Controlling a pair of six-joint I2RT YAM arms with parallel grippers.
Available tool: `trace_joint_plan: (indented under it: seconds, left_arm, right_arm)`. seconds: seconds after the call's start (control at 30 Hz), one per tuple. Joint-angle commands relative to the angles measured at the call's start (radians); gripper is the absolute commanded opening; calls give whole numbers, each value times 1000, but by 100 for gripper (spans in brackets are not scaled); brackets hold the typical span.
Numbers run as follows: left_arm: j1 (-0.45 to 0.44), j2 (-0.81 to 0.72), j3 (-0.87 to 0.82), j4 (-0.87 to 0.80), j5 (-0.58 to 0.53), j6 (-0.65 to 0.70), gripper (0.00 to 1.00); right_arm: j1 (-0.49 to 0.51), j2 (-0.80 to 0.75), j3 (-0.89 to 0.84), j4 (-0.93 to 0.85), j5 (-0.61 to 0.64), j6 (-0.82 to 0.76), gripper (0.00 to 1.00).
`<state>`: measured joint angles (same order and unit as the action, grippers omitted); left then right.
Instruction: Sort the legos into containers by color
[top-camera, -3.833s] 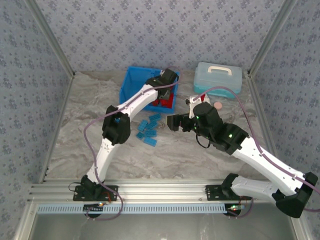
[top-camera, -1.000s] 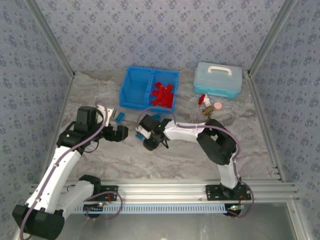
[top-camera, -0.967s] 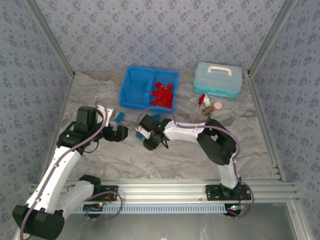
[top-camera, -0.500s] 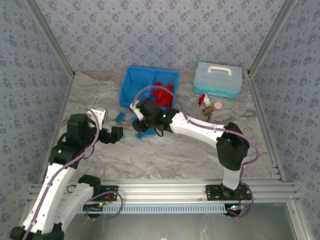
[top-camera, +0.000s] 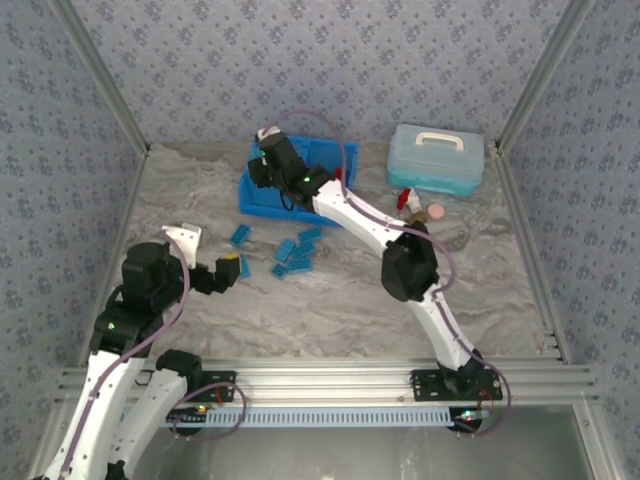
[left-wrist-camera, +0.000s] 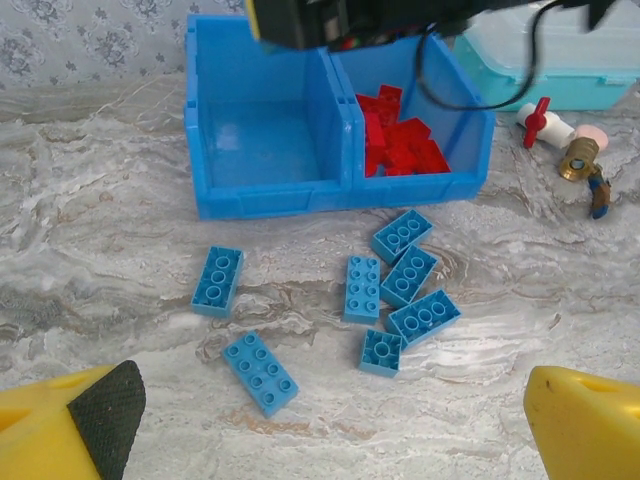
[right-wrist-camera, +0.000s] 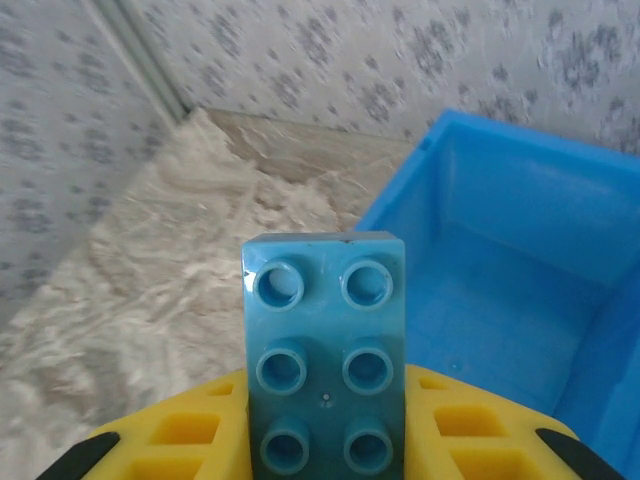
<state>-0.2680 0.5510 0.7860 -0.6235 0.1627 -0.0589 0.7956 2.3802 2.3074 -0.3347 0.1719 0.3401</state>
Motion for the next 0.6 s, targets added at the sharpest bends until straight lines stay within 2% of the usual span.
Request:
trace_joint_plan:
  seconds: [0.0,0.2,0.37,0.57]
  left_arm:
    - [9,3,6,25,-10,25,99]
    - [9,2,5,28,-9,26,99]
    - [9,4,5,27,-5,26,99]
    - [9,6,4,29,-6,28,99]
  right_arm:
    - [-4,108,168,-100,31,33,32]
    - [-21,221,243,-73,-6,69,31]
    - [-13,312,318,-100,29,89,32]
    - [-27,349,317,-118,6,130,33]
